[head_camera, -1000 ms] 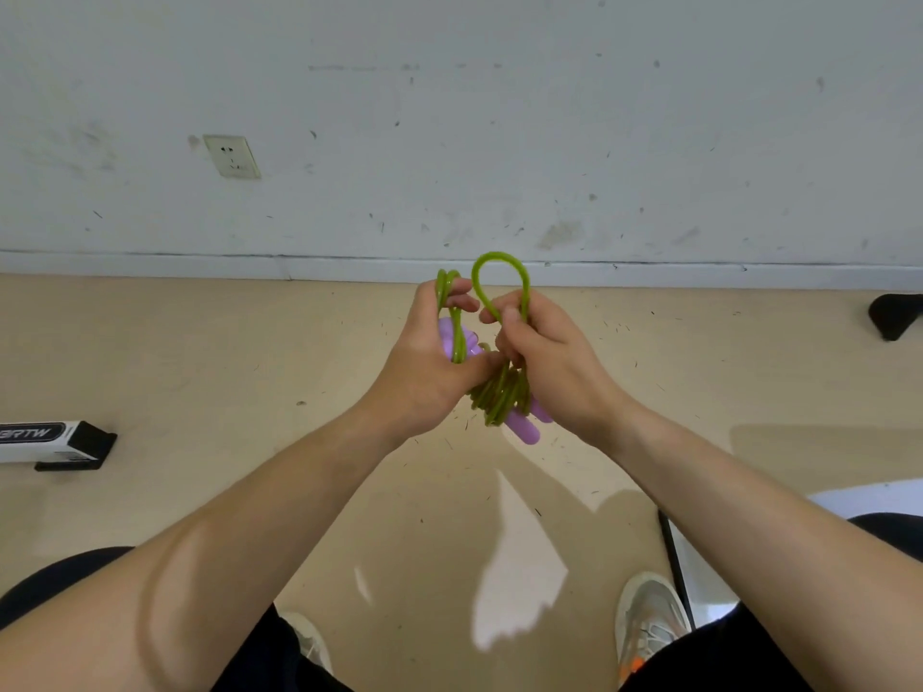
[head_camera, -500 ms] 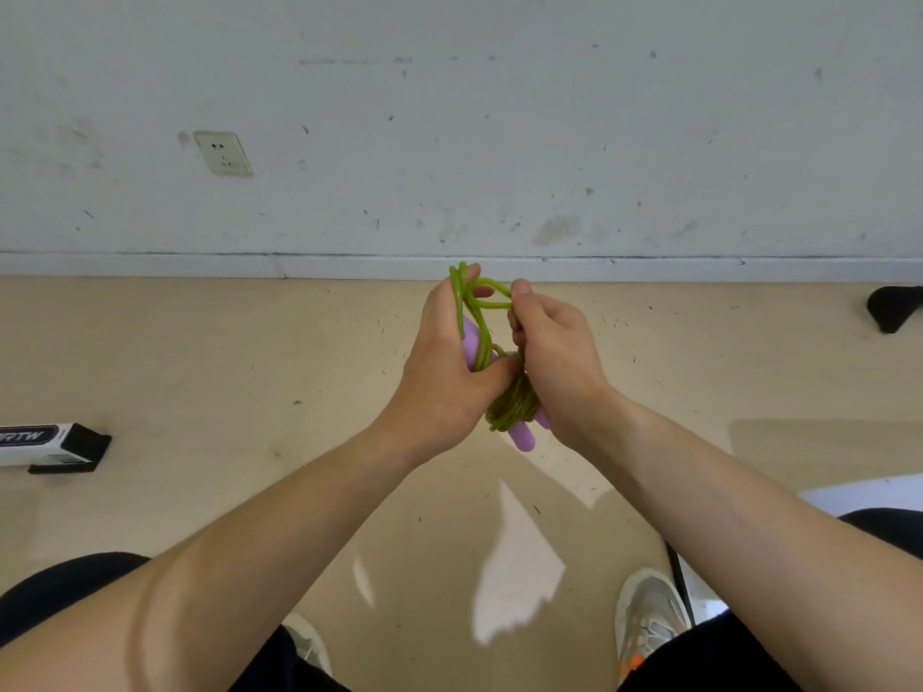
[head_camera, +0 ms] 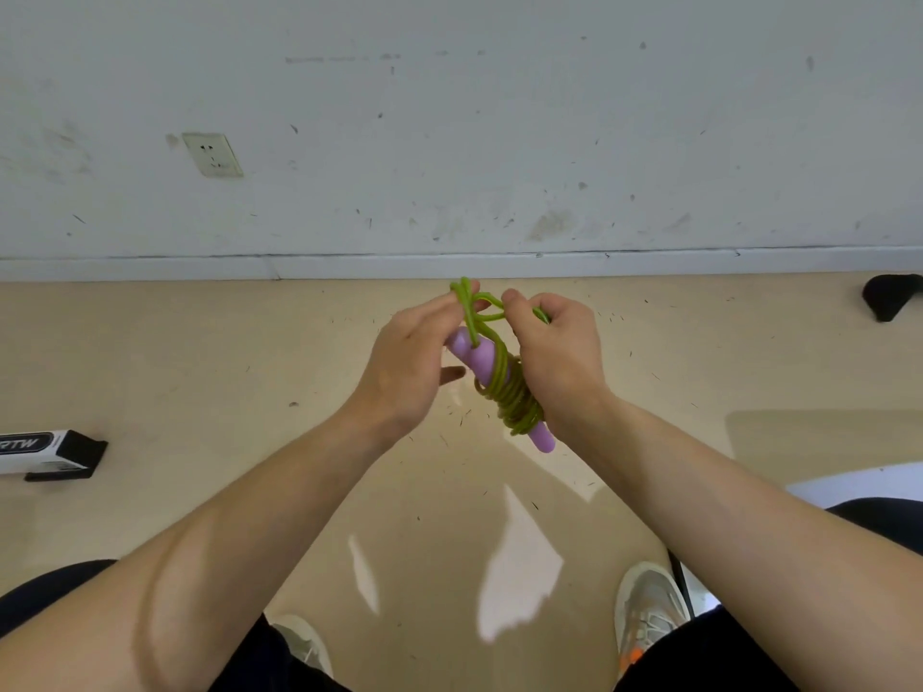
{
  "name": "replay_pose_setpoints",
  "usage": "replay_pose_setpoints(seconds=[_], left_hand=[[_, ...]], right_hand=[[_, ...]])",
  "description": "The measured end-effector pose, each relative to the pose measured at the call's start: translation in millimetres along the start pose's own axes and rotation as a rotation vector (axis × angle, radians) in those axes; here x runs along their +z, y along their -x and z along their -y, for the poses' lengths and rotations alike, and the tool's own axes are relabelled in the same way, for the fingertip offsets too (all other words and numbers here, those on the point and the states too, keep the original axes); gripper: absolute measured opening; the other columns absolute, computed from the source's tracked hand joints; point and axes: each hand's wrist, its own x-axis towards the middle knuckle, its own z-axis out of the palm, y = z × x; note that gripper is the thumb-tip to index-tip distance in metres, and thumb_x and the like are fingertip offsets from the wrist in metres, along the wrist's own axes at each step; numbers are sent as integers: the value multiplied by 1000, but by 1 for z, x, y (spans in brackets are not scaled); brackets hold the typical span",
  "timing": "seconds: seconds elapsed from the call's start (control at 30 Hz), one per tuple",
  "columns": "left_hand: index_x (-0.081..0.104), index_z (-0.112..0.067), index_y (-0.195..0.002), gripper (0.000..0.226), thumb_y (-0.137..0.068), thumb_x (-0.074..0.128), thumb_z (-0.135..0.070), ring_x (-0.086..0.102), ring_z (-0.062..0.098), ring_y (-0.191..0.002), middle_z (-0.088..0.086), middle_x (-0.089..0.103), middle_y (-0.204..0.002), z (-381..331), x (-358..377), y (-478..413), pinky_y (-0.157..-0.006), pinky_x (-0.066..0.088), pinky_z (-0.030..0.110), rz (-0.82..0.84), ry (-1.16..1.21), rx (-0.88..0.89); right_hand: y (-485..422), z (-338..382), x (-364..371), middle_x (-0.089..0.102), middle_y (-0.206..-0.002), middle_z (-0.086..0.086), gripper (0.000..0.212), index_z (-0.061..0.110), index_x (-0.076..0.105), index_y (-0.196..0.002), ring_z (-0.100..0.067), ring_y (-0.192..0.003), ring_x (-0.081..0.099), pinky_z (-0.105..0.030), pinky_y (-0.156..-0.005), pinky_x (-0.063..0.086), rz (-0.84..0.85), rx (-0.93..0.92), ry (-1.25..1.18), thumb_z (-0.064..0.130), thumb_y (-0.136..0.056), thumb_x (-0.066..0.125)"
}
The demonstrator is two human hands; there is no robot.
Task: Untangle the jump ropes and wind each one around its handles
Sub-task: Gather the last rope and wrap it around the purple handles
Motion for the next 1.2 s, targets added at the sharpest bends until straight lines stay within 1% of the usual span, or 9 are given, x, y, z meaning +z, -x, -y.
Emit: replay_pose_setpoints(seconds=[0.1, 0.2, 0.33, 0.47, 0.57, 0.7, 0.83, 1.07, 1.2], left_hand=[[68, -36, -121, 32, -107, 39, -30, 67, 6, -106, -10, 74, -109, -2, -17, -2, -93, 56, 37, 112, -134, -6], [70, -26, -121, 29, -106, 45, -21, 67, 3, -106, -18, 71, -116, -2, -36, -3, -96, 55, 37, 243, -211, -14], [73, -24, -115, 27, -100, 56, -9, 71, 4, -95, -14, 76, -98, -1, -47, -3, -89, 59, 38, 257, -196, -38], [74, -31, -109, 29, -94, 65, -8, 74, 13, -92, -1, 78, -97, 4, -51, -4, -86, 59, 37, 268, -163, -90], [74, -29, -111, 29, -93, 66, -7, 74, 14, -91, 1, 78, -98, 7, -51, -4, -79, 61, 31, 250, -125, -87], [73, -20, -116, 28, -94, 65, -5, 73, 8, -90, -7, 77, -105, 6, -44, -4, -68, 59, 22, 182, -54, -60], [73, -20, -112, 26, -94, 65, -4, 74, 8, -89, -7, 77, -104, 9, -37, -5, -63, 56, 19, 119, -31, -56], [74, -3, -106, 23, -83, 77, -4, 72, 16, -71, 8, 78, -89, 10, -39, -6, -56, 56, 23, 47, -46, -139], [69, 1, -98, 25, -77, 81, -1, 71, 15, -64, 9, 77, -82, 11, -34, -5, -55, 57, 24, -19, -10, -176]], right_hand=[[0, -2, -2, 31, -57, 2, 38, 10, 47, -68, -13, -51, 30, -21, -44, 29, 28, -65, 54, 32, -96, 61], [-1, -3, -3, 32, -58, 1, 40, 9, 47, -67, -13, -53, 31, -27, -50, 30, 101, -79, 104, 34, -95, 61], [-1, 0, -1, 33, -52, 8, 41, 15, 44, -61, -8, -47, 32, -21, -46, 31, 211, -91, 152, 33, -94, 62], [0, 0, -2, 32, -48, 12, 43, 18, 43, -59, -7, -45, 32, -18, -44, 30, 259, -110, 188, 33, -94, 62], [2, -2, -1, 36, -50, 10, 42, 12, 49, -63, -6, -46, 33, -19, -45, 32, 243, -128, 207, 36, -96, 60], [4, -5, 3, 40, -57, 1, 48, -2, 53, -75, -10, -49, 36, -23, -47, 34, 151, -121, 195, 40, -98, 55], [4, -6, 3, 38, -55, 2, 44, 12, 47, -65, -11, -48, 34, -24, -46, 32, 126, -111, 211, 39, -99, 53], [-6, -5, -5, 39, -51, 9, 48, 18, 42, -56, -9, -49, 37, -26, -52, 35, 356, -135, 283, 39, -98, 54], [-10, -6, -7, 46, -55, 9, 44, 18, 51, -61, -8, -53, 43, -30, -59, 40, 430, -159, 335, 40, -100, 52]])
